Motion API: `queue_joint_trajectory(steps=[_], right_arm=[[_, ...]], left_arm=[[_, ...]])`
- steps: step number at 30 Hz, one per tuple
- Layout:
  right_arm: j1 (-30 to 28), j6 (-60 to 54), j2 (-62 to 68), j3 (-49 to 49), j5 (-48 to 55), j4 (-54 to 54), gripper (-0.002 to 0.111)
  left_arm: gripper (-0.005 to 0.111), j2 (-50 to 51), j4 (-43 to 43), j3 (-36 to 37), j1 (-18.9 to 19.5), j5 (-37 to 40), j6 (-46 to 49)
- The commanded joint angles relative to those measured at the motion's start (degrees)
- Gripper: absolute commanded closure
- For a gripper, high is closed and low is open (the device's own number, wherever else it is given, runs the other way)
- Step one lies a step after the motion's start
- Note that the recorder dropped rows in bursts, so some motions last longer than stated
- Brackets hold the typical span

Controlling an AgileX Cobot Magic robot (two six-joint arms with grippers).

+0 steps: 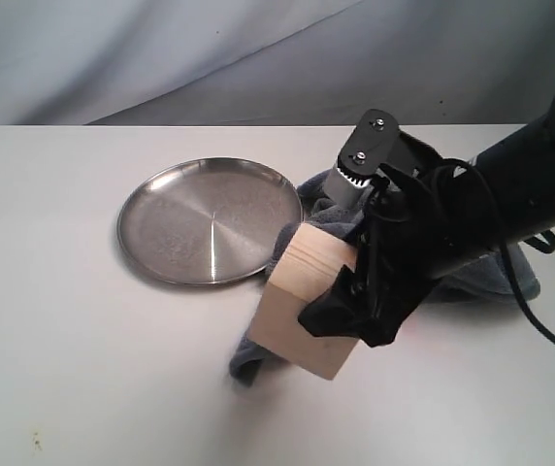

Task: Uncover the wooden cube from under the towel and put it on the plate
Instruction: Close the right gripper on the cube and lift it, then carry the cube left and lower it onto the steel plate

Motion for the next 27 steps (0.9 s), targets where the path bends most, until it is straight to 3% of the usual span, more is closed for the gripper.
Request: queue_joint_trajectory(steps=[1, 12, 20, 27], right_arm=[[0.1, -1.1, -2.5, 0.1, -0.3, 1.1, 0.065], [0.1, -2.0, 2.7, -0.2, -22.5, 3.2, 0.065], [0.1, -2.0, 15.8, -14.0, -20.9, 10.5, 0.065], [0.1, -1.0, 27.0, -28.0, -17.8, 10.5, 0.065]], left_arm=[[0.107, -0.2, -0.1, 0.3, 0.1, -0.6, -0.1], [0.107, -0.2, -0.1, 0.3, 0.1, -0.6, -0.1], [0.107, -0.2, -0.1, 0.3, 0.1, -0.6, -0.1], [0.107, -0.2, -0.1, 0.3, 0.1, -0.6, -0.1]])
